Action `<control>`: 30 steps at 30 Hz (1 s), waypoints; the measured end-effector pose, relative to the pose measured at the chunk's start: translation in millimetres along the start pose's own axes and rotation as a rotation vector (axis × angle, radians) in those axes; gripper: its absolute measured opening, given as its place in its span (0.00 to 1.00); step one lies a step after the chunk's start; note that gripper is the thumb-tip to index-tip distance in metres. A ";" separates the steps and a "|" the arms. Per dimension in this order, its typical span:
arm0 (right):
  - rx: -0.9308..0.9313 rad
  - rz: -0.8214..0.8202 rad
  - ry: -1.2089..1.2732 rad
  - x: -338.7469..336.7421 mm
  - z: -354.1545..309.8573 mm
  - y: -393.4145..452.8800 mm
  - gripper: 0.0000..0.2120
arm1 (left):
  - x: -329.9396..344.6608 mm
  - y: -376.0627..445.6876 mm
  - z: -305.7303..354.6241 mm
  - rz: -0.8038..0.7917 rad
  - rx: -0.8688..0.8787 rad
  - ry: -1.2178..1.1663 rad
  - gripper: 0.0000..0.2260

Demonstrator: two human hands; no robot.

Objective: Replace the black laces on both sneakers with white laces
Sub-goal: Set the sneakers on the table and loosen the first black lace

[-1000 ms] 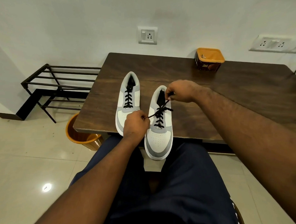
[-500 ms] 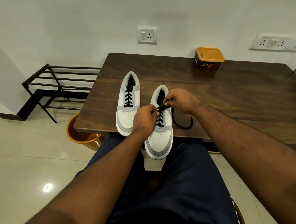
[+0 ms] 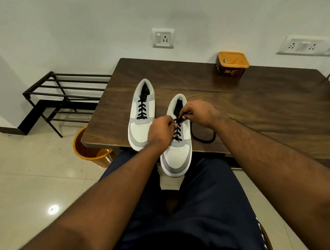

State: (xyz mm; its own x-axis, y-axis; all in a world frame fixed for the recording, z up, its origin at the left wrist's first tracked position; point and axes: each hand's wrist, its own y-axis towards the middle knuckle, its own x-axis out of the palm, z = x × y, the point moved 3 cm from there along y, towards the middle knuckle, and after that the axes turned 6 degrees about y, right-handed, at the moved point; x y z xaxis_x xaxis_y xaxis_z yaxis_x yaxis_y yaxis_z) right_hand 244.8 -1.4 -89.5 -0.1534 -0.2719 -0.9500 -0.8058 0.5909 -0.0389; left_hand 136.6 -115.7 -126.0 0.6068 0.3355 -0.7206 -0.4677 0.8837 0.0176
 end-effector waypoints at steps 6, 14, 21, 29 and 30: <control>0.228 0.384 0.190 -39.2 46.4 -17.2 0.08 | -38.8 -1.6 -46.4 0.065 -0.091 0.245 0.07; 0.196 0.292 0.392 -8.9 24.5 -24.0 0.14 | -39.5 11.1 -20.2 -0.049 0.145 0.181 0.17; 0.266 0.301 0.491 33.8 -0.1 -20.9 0.07 | -2.6 35.9 3.8 -0.261 0.222 0.111 0.18; 0.271 0.283 0.541 39.3 -11.4 -13.0 0.04 | -4.6 42.0 -9.2 -0.207 0.163 0.053 0.14; 0.281 0.249 0.576 39.0 -11.8 -12.6 0.05 | -4.5 42.5 -11.9 -0.204 0.158 0.042 0.14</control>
State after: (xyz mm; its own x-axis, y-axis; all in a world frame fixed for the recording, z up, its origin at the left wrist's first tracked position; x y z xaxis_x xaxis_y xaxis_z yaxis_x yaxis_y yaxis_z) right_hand 242.2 -28.4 -122.4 -0.6568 -0.4172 -0.6282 -0.5404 0.8414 0.0062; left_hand 106.4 -83.6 -130.3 0.6492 0.1343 -0.7487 -0.2302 0.9728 -0.0251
